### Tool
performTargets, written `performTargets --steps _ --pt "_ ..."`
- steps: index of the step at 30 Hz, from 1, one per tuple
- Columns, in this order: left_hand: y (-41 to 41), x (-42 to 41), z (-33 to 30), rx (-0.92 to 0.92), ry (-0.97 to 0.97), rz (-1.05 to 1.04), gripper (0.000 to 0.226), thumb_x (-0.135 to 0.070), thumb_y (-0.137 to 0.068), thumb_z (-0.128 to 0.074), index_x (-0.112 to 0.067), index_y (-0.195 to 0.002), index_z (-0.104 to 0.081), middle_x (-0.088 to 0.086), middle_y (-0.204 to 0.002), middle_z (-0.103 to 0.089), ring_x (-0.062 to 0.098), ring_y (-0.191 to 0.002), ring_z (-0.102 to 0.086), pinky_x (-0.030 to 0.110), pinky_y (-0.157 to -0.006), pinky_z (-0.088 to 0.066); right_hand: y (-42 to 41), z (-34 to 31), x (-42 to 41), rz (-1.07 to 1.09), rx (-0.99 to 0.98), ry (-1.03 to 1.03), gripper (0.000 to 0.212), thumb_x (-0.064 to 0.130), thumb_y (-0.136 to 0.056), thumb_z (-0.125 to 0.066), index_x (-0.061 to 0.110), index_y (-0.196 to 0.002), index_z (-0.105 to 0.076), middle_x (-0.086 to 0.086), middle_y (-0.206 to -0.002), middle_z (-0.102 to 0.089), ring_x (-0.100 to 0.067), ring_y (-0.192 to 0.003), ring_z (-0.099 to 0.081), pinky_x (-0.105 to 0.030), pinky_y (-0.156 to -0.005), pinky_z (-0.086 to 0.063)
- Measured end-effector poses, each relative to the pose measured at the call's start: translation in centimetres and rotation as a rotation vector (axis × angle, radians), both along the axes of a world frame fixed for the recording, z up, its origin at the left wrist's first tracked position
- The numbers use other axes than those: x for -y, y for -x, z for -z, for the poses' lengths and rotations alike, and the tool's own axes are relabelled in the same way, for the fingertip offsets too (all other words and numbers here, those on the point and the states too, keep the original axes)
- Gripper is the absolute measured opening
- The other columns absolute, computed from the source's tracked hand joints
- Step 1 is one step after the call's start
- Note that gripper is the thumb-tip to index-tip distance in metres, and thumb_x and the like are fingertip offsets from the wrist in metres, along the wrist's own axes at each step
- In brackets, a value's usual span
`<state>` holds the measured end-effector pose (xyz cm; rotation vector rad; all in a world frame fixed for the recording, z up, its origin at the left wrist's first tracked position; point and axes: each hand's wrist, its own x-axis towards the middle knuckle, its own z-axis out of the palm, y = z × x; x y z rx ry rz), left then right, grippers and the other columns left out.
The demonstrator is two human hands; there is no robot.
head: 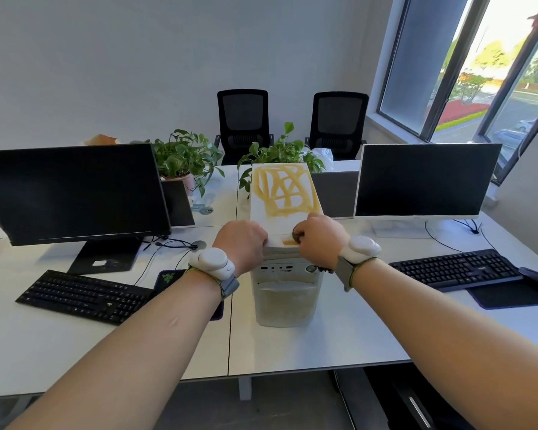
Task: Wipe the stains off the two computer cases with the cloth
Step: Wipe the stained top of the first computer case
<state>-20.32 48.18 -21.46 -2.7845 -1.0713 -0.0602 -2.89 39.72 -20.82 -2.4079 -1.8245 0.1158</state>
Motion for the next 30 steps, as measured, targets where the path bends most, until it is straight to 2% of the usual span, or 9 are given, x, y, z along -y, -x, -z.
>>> performTargets --steps 3,5,7,11,14,17,21,26,30 --pt "0.2 -0.5 -0.4 0.055 0.084 0.016 0.030 -0.015 -0.092 -0.057 -0.024 -0.115 -0.074 -0.003 -0.121 -0.068 0.023 -0.106 -0.063 0.035 -0.090 -0.052 -1.2 -0.3 -0.1 0.077 -0.060 -0.019 0.025 0.008 -0.082 -0.045 0.024 -0.077 -0.065 0.001 -0.095 -0.048 -0.022 -0.076 -0.055 -0.027 -0.059 -0.041" --pt "0.8 -1.0 -0.4 0.158 0.187 -0.007 0.036 -0.020 -0.095 -0.064 -0.017 -0.130 -0.068 0.002 -0.145 -0.054 0.025 -0.126 -0.056 0.039 -0.105 -0.046 -1.0 -0.7 -0.6 0.137 -0.033 0.009 0.018 0.012 -0.088 -0.047 0.019 -0.080 -0.061 -0.004 -0.104 -0.048 -0.022 -0.077 -0.056 -0.031 -0.064 -0.047" --pt "1.3 -1.4 -0.1 0.217 0.138 -0.073 0.046 -0.035 -0.092 -0.072 -0.015 -0.133 -0.066 0.005 -0.153 -0.042 0.029 -0.133 -0.048 0.043 -0.110 -0.040 0.3 -0.9 -1.5 0.129 -0.020 0.025 0.017 0.012 -0.090 -0.049 0.019 -0.075 -0.054 -0.006 -0.106 -0.049 -0.022 -0.075 -0.055 -0.033 -0.069 -0.050" --pt "1.4 -2.4 0.2 0.148 0.073 -0.166 0.050 -0.063 -0.086 -0.067 -0.029 -0.123 -0.072 -0.006 -0.142 -0.051 0.027 -0.126 -0.046 0.045 -0.100 -0.032 3.6 -1.0 -3.2 0.000 -0.014 0.033 0.016 0.008 -0.089 -0.051 0.018 -0.082 -0.061 -0.002 -0.102 -0.045 -0.021 -0.075 -0.048 -0.029 -0.068 -0.037" --pt "1.8 -3.1 0.3 0.138 0.090 -0.184 0.056 -0.072 -0.083 -0.064 -0.030 -0.121 -0.070 -0.009 -0.134 -0.056 0.025 -0.120 -0.051 0.045 -0.095 -0.031 5.5 -0.1 -3.8 -0.103 -0.036 -0.020 0.027 0.011 -0.095 -0.051 0.023 -0.110 -0.070 -0.001 -0.108 -0.050 -0.026 -0.092 -0.055 -0.032 -0.071 -0.043" --pt "2.3 -3.8 0.5 0.142 0.028 -0.178 0.067 -0.080 -0.078 -0.062 -0.023 -0.113 -0.062 -0.006 -0.117 -0.057 0.025 -0.111 -0.054 0.046 -0.095 -0.034 6.1 1.4 -3.1 -0.178 -0.093 -0.116 0.036 0.011 -0.099 -0.050 0.026 -0.125 -0.070 -0.002 -0.118 -0.056 -0.027 -0.106 -0.054 -0.039 -0.087 -0.050" --pt "3.3 -5.0 1.0 0.079 -0.024 -0.065 0.080 -0.080 -0.073 -0.066 -0.022 -0.128 -0.055 -0.005 -0.130 -0.056 0.024 -0.118 -0.053 0.051 -0.101 -0.035 4.9 3.1 -0.9 -0.218 -0.107 -0.165 0.044 0.006 -0.097 -0.052 0.030 -0.130 -0.069 0.003 -0.118 -0.058 -0.024 -0.106 -0.050 -0.034 -0.094 -0.047" --pt "4.5 -6.2 0.4 0.138 0.061 -0.033 0.070 -0.078 -0.085 -0.056 -0.022 -0.127 -0.058 -0.006 -0.129 -0.060 0.023 -0.118 -0.056 0.049 -0.101 -0.036 1.5 3.0 1.9 0.063 -0.090 -0.259 0.046 0.001 -0.087 -0.055 0.027 -0.117 -0.077 0.005 -0.113 -0.062 -0.025 -0.101 -0.058 -0.036 -0.082 -0.052" --pt "3.8 -6.5 -0.2 0.101 0.168 0.012 0.074 -0.077 -0.088 -0.051 -0.019 -0.133 -0.058 -0.004 -0.135 -0.061 0.024 -0.124 -0.056 0.050 -0.101 -0.035 0.7 0.4 0.6 0.396 -0.042 -0.133 0.031 0.016 -0.091 -0.045 0.019 -0.089 -0.076 -0.001 -0.098 -0.059 -0.019 -0.074 -0.054 -0.027 -0.062 -0.043"
